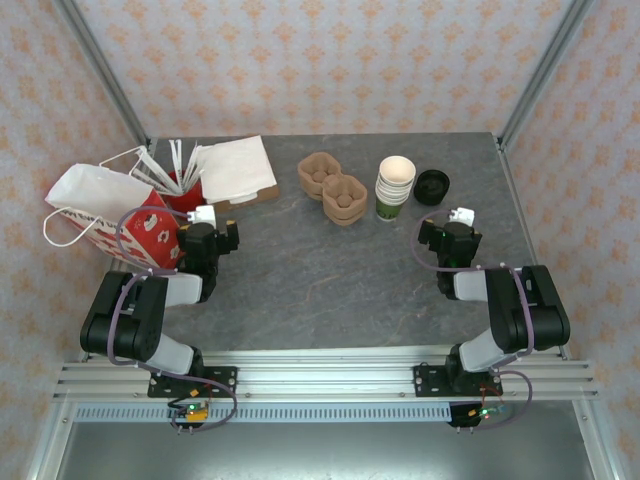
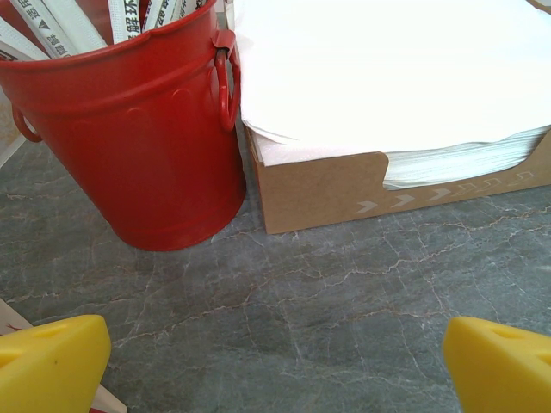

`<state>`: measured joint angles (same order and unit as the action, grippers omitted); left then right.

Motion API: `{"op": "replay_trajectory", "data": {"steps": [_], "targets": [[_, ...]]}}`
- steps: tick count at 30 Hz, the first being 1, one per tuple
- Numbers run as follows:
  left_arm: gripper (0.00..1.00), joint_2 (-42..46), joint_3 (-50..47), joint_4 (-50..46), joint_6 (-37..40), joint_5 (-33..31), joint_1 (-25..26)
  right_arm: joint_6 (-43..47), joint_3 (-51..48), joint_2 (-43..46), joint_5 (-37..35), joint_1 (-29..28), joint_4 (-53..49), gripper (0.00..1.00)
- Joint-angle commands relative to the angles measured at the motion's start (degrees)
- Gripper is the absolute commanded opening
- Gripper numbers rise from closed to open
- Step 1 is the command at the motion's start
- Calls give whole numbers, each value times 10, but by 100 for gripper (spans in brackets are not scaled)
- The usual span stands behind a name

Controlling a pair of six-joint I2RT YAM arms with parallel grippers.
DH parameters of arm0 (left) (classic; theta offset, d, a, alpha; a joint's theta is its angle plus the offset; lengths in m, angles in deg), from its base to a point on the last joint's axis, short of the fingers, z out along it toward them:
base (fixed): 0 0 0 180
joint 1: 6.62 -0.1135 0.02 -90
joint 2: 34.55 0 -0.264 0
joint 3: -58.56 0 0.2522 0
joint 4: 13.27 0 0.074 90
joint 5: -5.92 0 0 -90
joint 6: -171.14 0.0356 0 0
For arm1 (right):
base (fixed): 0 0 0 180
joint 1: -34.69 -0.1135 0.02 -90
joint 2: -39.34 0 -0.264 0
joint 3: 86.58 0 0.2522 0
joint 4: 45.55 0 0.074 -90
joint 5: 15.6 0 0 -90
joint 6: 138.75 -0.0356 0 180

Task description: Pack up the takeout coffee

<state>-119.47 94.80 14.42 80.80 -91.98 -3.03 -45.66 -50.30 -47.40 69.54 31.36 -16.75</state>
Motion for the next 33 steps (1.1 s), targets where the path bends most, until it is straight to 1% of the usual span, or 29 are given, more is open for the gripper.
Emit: {"op": "replay_trajectory", "data": {"steps": [1, 5, 6, 8, 10, 11, 13, 14, 15, 17, 19, 20, 22, 24, 26, 27, 29, 33], "targets": [[100, -8, 16, 18, 3, -8, -5, 1, 14, -4, 2, 4, 21, 99], [100, -4, 20, 10, 7, 2, -4, 2, 11, -3, 1, 4, 24, 100], [100, 5, 30, -14, 15, 20, -4, 1, 10, -2, -7, 4, 27, 99], [100, 37, 59, -94, 27, 45, 0, -11, 14, 20, -52, -2, 4, 99], [100, 70, 100, -198, 19, 51, 4, -33, 24, 74, -110, -4, -61, 99], [100, 83, 113, -228, 13, 54, 7, -48, 27, 102, -140, -4, -93, 99], [100, 112, 129, -266, -6, 88, 13, -95, 31, 172, -195, -4, -159, 99], [100, 123, 133, -276, -15, 107, 16, -113, 36, 213, -203, -4, -199, 99], [100, 135, 140, -289, -25, 129, 23, -130, 49, 253, -197, -4, -245, 99], [100, 155, 155, -318, -43, 161, 47, -151, 82, 312, -137, -6, -325, 99], [100, 169, 174, -343, -73, 171, 86, -157, 136, 333, -65, -21, -394, 97], [100, 174, 182, -354, -85, 173, 104, -157, 168, 328, -42, -28, -428, 97], [100, 180, 207, -390, -111, 164, 144, -165, 269, 286, 30, -31, -538, 97], [98, 179, 234, -423, -128, 157, 172, -170, 362, 233, 90, -35, -628, 90], [97, 174, 257, -455, -131, 149, 193, -182, 441, 180, 123, -44, -699, 83], [96, 171, 269, -472, -132, 140, 201, -186, 480, 150, 135, -49, -732, 79], [95, 166, 288, -497, -133, 124, 213, -187, 540, 101, 129, -60, -777, 69], [94, 158, 308, -514, -139, 116, 229, -184, 611, 32, 121, -74, -823, 56]]}}
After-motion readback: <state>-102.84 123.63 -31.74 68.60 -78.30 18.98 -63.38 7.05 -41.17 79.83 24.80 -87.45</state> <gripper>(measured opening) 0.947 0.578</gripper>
